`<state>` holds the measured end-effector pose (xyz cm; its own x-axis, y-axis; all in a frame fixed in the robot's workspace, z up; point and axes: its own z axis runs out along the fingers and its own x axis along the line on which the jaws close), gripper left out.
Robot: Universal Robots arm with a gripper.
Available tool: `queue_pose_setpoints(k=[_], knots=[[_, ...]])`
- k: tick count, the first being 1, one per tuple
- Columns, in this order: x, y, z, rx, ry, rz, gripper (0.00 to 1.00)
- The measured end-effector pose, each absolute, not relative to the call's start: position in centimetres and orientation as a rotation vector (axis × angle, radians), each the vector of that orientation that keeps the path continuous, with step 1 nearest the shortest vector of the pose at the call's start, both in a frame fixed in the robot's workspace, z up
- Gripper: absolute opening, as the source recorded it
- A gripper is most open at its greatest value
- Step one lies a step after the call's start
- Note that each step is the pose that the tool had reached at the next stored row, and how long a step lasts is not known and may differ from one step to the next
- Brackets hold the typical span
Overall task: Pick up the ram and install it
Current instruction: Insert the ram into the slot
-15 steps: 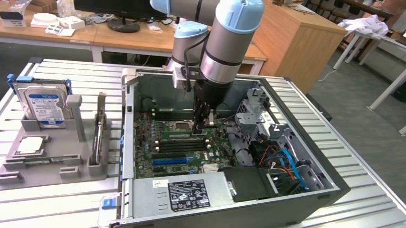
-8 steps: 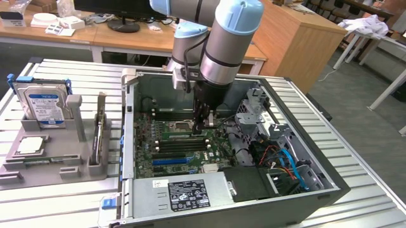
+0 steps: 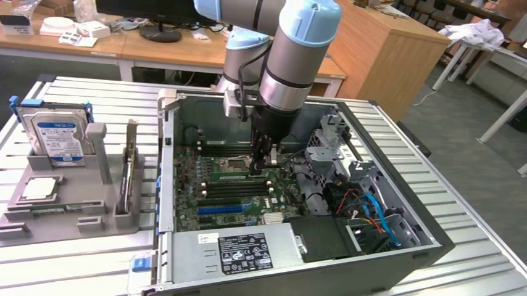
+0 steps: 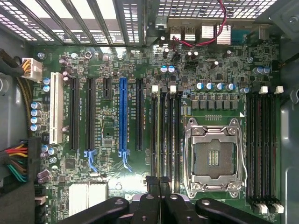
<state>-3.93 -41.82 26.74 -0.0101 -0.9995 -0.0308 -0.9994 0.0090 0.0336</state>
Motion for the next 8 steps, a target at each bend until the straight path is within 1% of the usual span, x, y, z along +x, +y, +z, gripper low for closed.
queue_pose_setpoints(k=[8], knots=[[-3.92, -41.82, 26.44, 2.209, -2.230, -0.072, 0.11]])
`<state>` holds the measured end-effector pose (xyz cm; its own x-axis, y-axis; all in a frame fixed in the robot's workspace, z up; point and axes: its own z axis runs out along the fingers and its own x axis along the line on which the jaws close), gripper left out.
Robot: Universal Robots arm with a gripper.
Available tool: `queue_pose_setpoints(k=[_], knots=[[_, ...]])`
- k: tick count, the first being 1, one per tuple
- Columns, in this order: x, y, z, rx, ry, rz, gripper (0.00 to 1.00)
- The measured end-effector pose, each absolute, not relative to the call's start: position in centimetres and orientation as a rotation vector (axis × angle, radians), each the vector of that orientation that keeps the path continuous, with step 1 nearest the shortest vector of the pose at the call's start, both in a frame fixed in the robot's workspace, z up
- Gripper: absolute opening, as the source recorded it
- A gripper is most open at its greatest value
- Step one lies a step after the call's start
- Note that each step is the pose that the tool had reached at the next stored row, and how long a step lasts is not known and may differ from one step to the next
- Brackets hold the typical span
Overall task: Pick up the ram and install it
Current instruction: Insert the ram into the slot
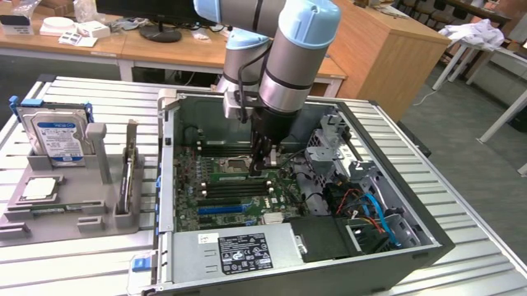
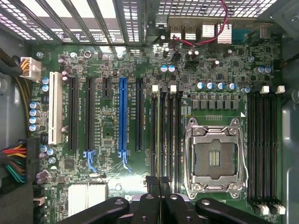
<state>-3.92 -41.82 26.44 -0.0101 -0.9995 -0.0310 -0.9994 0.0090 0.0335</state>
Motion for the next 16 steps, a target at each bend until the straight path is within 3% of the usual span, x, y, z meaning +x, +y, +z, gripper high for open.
queue_pose_setpoints(k=[16], knots=[[-3.93, -41.82, 26.04, 2.209, -2.230, -0.072, 0.11]])
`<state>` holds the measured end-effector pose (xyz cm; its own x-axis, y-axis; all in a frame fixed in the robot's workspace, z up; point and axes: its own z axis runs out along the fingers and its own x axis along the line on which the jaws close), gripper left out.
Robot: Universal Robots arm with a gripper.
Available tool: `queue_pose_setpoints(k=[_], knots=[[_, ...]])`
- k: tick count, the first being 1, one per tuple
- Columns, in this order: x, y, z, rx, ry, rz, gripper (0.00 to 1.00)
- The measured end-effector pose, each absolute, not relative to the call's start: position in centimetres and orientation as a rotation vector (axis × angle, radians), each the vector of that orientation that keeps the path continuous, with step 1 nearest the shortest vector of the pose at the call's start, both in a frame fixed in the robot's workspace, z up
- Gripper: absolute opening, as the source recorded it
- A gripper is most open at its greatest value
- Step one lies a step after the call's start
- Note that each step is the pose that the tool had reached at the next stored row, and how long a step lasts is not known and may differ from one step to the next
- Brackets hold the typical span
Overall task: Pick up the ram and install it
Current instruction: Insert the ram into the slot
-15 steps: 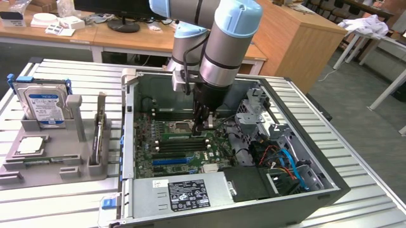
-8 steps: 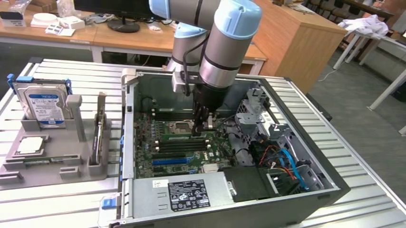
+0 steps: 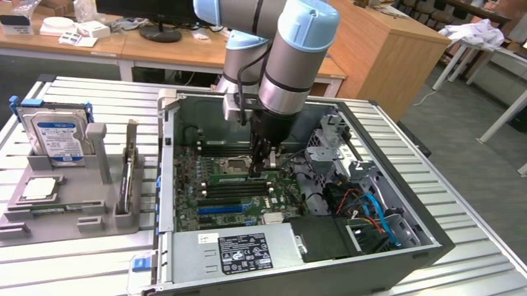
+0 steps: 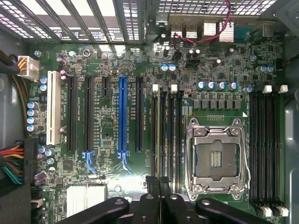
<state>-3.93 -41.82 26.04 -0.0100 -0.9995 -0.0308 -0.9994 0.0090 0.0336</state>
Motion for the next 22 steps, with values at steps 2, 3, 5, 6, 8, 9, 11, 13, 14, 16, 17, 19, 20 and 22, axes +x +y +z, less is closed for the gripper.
queue_pose_setpoints(k=[2, 3, 5, 6, 8, 9, 11, 13, 14, 16, 17, 19, 20, 22], knots=[[-3.93, -41.82, 25.99, 2.209, -2.230, -0.072, 0.11], [-3.92, -41.82, 25.93, 2.209, -2.230, -0.072, 0.11], [-3.93, -41.82, 25.83, 2.209, -2.230, -0.072, 0.11], [-3.93, -41.82, 25.77, 2.209, -2.230, -0.072, 0.11], [-3.93, -41.82, 25.68, 2.209, -2.230, -0.072, 0.11], [-3.93, -41.83, 25.64, 2.209, -2.230, -0.072, 0.11], [-3.93, -41.83, 25.55, 2.209, -2.230, -0.072, 0.11], [-3.93, -41.83, 25.48, 2.209, -2.230, -0.072, 0.11], [-3.93, -41.83, 25.45, 2.209, -2.230, -0.072, 0.11], [-3.93, -41.83, 25.41, 2.209, -2.230, -0.071, 0.11], [-3.92, -41.83, 25.33, 2.209, -2.230, -0.071, 0.11], [-3.93, -41.82, 25.31, 2.209, -2.230, -0.072, 0.11], [-3.92, -41.82, 25.31, 2.209, -2.230, -0.072, 0.11], [-3.84, -41.82, 25.30, 2.209, -2.230, -0.072, 0.11]])
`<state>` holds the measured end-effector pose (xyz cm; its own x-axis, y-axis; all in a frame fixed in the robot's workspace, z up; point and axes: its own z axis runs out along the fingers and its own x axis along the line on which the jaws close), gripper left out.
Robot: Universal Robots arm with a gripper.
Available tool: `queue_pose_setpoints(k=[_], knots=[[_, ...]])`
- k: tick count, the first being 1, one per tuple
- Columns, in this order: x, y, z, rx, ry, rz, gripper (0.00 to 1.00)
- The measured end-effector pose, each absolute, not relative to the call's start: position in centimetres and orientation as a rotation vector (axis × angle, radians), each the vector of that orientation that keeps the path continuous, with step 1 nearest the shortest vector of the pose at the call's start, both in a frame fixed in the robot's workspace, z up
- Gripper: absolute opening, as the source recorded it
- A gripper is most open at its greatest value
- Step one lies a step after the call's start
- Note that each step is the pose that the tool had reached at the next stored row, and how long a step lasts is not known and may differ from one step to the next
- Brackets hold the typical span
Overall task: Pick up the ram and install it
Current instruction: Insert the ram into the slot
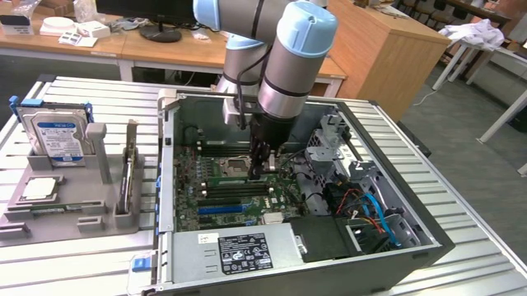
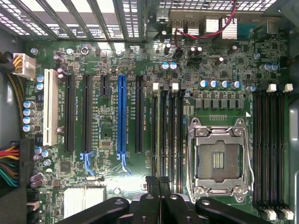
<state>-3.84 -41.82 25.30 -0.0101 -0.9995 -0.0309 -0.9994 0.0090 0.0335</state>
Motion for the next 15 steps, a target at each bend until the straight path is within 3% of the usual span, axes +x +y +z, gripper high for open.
queue_pose_setpoints(k=[15], knots=[[-3.58, -41.87, 25.06, 2.209, -2.230, -0.072, 0.11]])
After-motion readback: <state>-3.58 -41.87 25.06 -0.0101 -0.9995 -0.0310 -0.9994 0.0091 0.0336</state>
